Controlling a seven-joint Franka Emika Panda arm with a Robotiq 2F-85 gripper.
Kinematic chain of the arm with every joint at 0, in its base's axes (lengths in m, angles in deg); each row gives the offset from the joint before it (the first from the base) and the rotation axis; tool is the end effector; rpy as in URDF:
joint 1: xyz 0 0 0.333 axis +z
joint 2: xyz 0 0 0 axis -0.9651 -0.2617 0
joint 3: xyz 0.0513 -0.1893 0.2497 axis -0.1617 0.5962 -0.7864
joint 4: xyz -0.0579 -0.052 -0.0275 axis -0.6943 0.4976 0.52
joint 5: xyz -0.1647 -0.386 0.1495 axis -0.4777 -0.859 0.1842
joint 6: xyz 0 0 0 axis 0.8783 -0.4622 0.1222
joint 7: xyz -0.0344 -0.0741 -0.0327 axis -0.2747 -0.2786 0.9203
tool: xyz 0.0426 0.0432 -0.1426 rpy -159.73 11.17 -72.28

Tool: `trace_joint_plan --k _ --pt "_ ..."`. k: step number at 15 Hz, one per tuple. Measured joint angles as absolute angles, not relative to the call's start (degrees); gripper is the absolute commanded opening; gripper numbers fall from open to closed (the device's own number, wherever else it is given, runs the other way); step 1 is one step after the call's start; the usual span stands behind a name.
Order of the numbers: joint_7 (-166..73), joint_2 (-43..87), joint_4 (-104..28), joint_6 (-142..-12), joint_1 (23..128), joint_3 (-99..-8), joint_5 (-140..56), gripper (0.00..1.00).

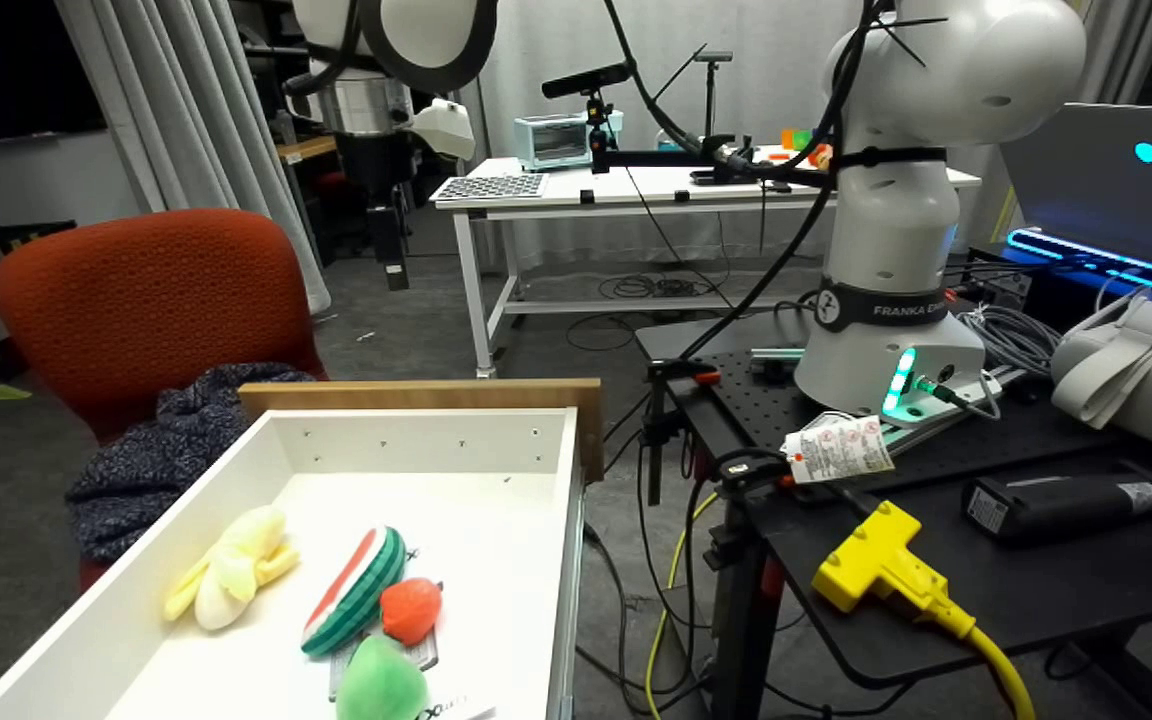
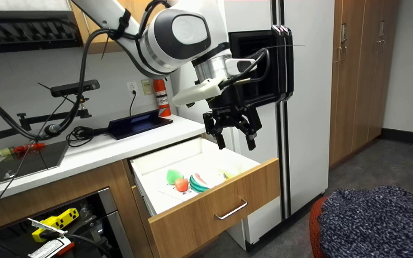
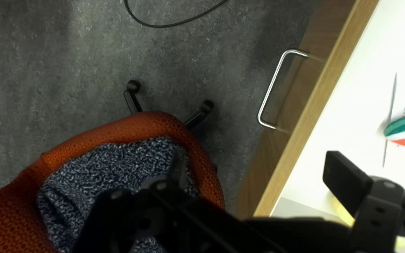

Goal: Close the drawer

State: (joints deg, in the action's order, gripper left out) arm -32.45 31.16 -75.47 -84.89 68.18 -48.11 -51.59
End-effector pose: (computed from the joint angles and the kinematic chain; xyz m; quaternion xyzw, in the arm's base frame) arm 0.5575 -0.1656 0.2291 0.9953 0.0301 0.0261 0.0882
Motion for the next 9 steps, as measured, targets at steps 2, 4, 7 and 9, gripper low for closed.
trace_joint_plan --k 2,4,7,9 --pt "-32.5 31.1 -75.3 -84.9 68.2 -48.1 -51.6 1.0" --pt "-32.8 30.7 -75.4 -84.9 68.1 -48.0 -51.6 1.0" --pt "-34.3 27.4 -75.1 -85.0 67.1 -47.0 -51.9 1.0" --pt "-34.3 23.5 -74.2 -85.0 65.8 -46.6 -51.6 1.0"
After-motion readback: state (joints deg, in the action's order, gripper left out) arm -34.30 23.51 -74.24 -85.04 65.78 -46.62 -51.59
